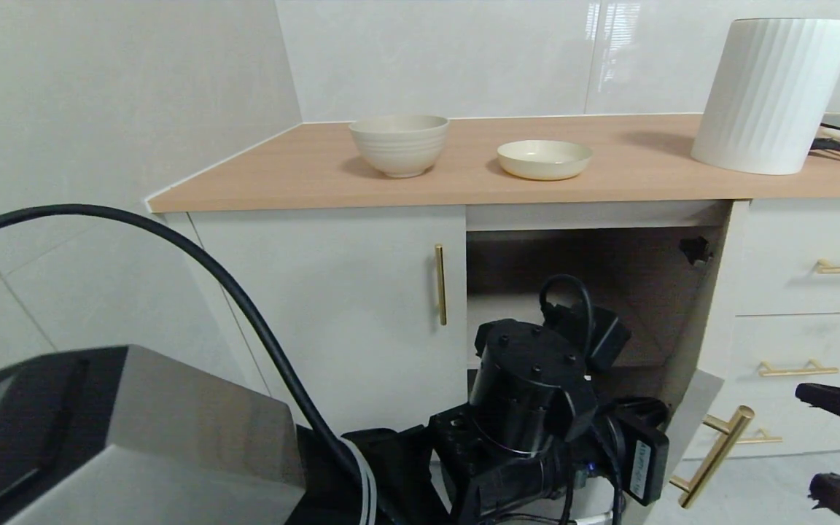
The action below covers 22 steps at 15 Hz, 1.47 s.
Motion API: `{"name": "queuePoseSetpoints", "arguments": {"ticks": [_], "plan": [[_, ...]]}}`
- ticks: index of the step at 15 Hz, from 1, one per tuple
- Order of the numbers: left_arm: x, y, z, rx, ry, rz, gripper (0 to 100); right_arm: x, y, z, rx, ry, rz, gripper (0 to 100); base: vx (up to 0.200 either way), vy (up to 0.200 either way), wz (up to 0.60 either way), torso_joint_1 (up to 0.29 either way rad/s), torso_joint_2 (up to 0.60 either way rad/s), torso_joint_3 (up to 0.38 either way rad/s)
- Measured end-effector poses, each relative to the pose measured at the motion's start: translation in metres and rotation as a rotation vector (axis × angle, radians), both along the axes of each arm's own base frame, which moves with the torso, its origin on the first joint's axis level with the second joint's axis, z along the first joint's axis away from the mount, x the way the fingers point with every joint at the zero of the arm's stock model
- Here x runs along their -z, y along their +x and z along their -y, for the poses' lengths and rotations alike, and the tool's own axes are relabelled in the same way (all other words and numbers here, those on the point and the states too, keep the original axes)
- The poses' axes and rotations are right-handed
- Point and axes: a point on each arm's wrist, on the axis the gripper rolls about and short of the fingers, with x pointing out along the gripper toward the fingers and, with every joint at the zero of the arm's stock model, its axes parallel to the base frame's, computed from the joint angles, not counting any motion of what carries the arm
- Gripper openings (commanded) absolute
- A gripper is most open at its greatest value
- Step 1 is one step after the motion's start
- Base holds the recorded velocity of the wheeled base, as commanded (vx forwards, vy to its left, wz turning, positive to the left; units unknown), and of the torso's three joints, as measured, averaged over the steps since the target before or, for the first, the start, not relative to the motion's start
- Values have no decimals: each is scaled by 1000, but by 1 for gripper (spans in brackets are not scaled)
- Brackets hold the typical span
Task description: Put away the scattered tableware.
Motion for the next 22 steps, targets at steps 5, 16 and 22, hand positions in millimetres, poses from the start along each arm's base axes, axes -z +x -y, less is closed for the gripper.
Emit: {"name": "queuePoseSetpoints", "arguments": {"ticks": [5,16,22], "plan": [[-7,-14,14,52,-28,12,0,-19,-8,10,35,45,57,100,0,0,0,0,0,0],[-26,-28,48,118,-90,-17,0,-25,-7,9,38,51,64,100,0,0,0,0,0,0],[-17,48,-55,-222,-22,-5,0,-20,20,-7,69,-29,-37,100,0,0,0,0,0,0]]}}
